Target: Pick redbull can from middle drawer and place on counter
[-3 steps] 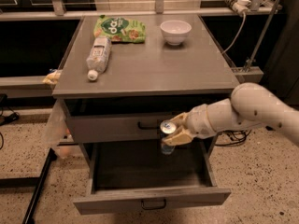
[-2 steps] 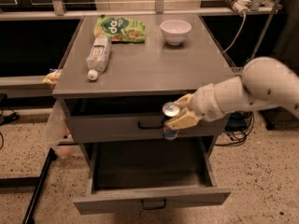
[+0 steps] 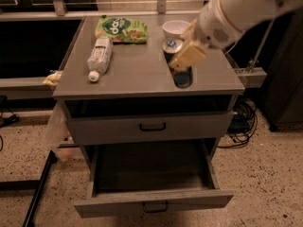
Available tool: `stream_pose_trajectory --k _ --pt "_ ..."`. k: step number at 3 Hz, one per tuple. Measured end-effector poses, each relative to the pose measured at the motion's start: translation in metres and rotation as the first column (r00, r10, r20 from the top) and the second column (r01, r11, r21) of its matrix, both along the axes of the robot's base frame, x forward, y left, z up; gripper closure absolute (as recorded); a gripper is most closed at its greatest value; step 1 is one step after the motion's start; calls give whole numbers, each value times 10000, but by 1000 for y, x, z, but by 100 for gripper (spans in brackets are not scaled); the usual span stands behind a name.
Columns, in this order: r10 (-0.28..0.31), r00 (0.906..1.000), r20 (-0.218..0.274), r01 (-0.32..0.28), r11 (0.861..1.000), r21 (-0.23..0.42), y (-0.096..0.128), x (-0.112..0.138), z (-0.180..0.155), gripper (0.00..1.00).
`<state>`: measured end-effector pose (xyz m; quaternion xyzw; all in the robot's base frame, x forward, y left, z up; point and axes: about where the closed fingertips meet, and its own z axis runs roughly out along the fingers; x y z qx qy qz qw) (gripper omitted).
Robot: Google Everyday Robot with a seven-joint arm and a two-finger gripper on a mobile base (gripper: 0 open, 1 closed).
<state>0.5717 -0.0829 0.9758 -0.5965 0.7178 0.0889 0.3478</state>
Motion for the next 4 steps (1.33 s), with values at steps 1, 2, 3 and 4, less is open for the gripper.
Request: stream_pose_trajectory --k 1,2,3,4 --pt "25 10000 -53 -25 10000 -82 26 6 24 100" --pt "-100 9999 -40 100 9999 -113 24 9 27 100" --pt "-494 9988 -24 493 9986 -178 15 32 29 100" --pt "-967 9953 92 966 9953 73 4 63 30 100"
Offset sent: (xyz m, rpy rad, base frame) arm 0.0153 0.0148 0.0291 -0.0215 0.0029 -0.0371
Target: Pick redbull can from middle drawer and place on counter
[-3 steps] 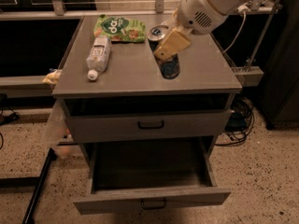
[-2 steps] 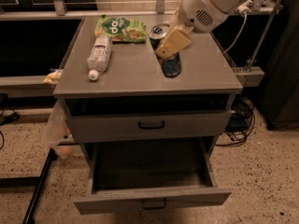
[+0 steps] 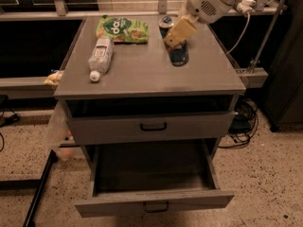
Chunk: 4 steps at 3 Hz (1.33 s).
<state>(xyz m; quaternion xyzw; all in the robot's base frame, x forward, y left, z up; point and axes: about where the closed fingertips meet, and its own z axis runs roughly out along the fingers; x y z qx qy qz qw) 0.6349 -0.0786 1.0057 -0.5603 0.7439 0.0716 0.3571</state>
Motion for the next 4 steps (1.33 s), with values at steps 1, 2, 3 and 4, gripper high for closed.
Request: stream_pose_trajectory --k 1,2,3,4 --pt "-513 9986 87 508 9971 574 -8 26 0 100" --pt "-1016 9948 -115 1022 9842 1446 -15 39 -9 100" --pt "-1445 9877 -593 1545 9601 2330 -24 45 -27 100" --pt "-1770 9788 -1031 1999 9352 2923 -35 48 -44 100"
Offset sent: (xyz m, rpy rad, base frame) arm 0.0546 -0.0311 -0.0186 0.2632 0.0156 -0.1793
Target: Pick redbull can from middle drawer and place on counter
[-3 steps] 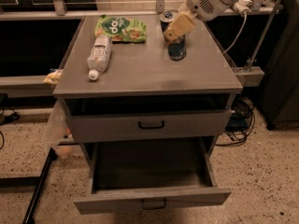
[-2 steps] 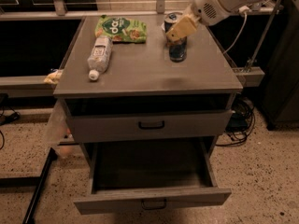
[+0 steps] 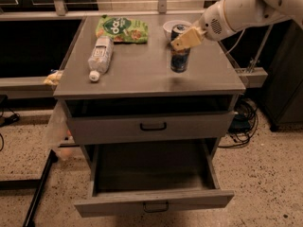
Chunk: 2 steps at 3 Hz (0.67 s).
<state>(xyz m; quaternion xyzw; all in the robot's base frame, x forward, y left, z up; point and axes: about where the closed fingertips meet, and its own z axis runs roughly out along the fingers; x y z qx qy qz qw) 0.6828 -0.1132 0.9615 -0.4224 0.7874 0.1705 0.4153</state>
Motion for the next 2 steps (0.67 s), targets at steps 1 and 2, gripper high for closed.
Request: stream_pose_trajectory --k 1,2 --pt "-279 9992 -292 290 9988 385 -9 3 -15 100" --pt "-366 9983 -453 387 9981 477 -15 5 -28 100"
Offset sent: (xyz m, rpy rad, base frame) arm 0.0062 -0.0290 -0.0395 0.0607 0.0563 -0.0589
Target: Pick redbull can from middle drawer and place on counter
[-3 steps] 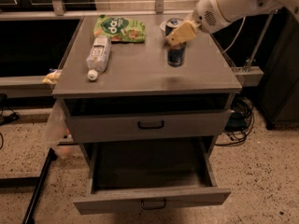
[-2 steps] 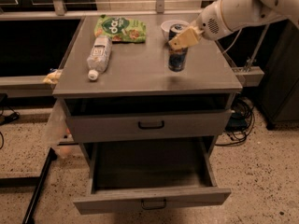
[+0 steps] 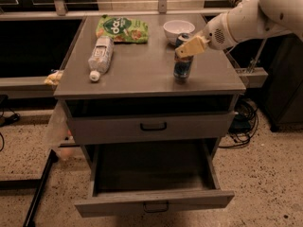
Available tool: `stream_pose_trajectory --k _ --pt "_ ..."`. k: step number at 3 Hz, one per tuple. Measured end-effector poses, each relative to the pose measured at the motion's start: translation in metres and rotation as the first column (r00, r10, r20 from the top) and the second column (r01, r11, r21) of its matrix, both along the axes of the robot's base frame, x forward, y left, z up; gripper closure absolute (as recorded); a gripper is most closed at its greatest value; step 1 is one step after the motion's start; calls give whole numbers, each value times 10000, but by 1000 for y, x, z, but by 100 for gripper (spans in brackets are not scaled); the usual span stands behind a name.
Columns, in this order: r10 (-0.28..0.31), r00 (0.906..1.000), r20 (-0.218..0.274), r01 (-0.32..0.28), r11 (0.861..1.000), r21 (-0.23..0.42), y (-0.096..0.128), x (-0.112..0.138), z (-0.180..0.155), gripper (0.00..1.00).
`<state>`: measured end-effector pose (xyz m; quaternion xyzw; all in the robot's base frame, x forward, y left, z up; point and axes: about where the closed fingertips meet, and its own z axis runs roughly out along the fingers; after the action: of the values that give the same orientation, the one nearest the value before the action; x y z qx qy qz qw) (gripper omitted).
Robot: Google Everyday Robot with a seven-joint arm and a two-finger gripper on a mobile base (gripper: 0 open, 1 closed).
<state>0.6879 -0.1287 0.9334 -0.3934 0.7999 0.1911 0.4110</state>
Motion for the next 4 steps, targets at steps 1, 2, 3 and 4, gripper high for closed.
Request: stream_pose_trajectory --k 1,2,3,4 --pt "122 9999 25 -121 9997 -210 -3 0 -10 100" --pt "243 9997 80 -241 9992 -329 -5 0 -19 100" --pt "244 9997 79 -241 9992 -328 -5 0 -19 81" --pt "244 9997 79 -241 9992 -328 -5 0 -19 58"
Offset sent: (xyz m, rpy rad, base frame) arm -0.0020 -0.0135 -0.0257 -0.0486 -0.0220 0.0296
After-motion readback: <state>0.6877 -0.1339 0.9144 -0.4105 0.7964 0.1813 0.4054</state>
